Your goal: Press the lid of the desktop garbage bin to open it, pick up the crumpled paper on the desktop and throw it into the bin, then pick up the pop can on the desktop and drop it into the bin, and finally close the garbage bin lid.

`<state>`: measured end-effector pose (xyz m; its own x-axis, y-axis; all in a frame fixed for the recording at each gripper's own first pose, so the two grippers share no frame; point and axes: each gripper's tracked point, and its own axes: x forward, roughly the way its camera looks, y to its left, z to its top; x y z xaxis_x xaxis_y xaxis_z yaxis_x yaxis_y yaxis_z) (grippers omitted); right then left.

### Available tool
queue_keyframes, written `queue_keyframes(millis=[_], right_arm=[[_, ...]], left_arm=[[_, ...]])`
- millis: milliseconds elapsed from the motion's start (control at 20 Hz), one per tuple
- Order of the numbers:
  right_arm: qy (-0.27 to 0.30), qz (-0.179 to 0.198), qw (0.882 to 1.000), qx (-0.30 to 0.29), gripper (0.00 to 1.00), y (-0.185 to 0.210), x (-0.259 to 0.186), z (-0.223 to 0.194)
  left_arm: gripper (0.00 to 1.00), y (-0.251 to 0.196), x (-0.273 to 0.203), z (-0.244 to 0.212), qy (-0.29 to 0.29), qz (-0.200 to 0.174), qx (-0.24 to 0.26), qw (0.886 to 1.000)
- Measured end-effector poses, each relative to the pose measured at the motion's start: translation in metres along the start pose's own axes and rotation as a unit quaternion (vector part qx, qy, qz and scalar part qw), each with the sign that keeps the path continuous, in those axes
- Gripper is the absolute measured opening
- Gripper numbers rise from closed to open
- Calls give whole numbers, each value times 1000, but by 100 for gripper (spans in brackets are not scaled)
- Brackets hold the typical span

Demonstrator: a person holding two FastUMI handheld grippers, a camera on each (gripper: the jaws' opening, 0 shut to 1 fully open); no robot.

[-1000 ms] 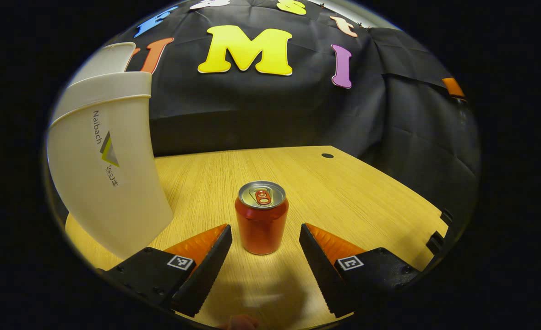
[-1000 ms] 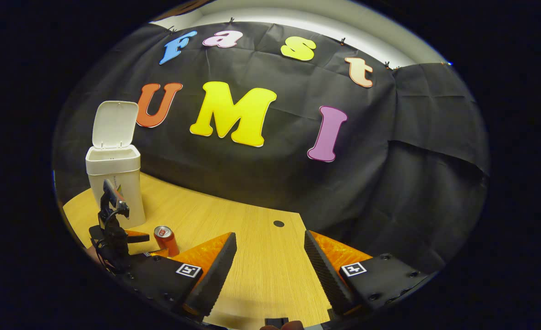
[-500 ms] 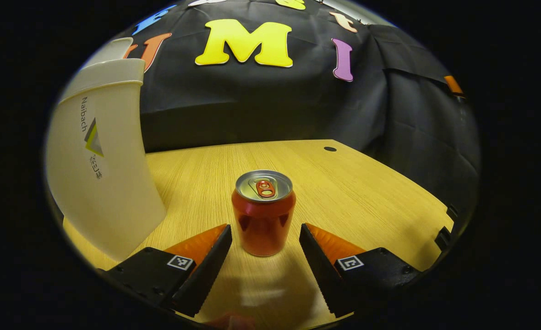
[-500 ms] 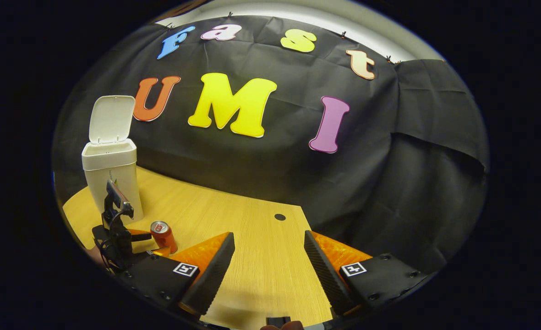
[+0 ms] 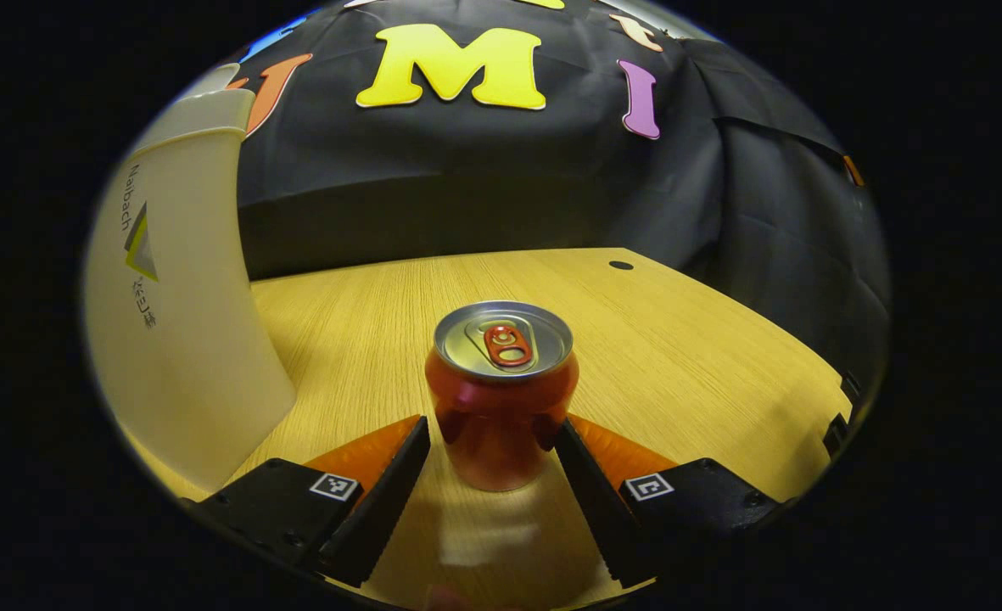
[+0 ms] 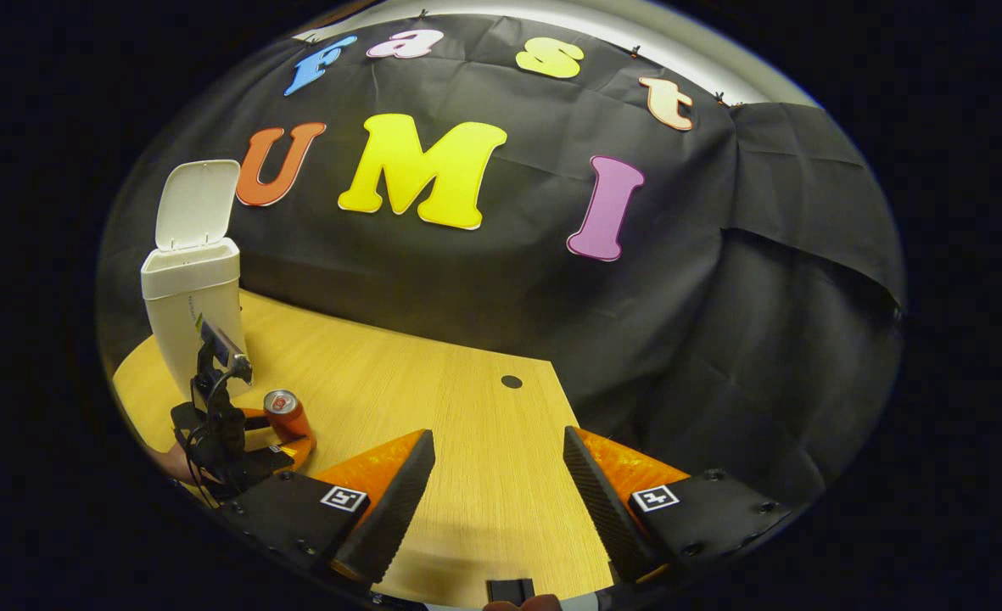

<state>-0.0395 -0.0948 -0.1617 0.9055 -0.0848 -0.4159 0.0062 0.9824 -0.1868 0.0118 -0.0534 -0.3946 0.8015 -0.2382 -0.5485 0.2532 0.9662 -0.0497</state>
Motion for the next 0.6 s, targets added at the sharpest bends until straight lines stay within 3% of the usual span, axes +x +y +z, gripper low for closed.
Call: queue_keyframes(millis=[200, 300, 450, 500, 550, 600], right_arm=[[1, 0, 1000, 0, 97, 2, 0, -2], [-1, 0, 1000, 0, 97, 0, 0, -1], [-7, 2, 1000, 1, 97, 1, -1, 2], [-10, 4, 1000, 3, 97, 3, -1, 4], [-13, 5, 1000, 6, 97, 4, -1, 6], [-17, 8, 1000, 9, 97, 7, -1, 10]], left_arm=[[96, -1, 3, 3, -5, -1, 4, 1000], [87, -3, 3, 3, -3, 0, 6, 1000], [87, -1, -5, 12, -7, 5, 9, 1000], [93, -2, -10, 21, -12, 6, 10, 1000], [87, -3, -15, 31, -18, 5, 11, 1000], [86, -4, -22, 43, -25, 5, 12, 1000]])
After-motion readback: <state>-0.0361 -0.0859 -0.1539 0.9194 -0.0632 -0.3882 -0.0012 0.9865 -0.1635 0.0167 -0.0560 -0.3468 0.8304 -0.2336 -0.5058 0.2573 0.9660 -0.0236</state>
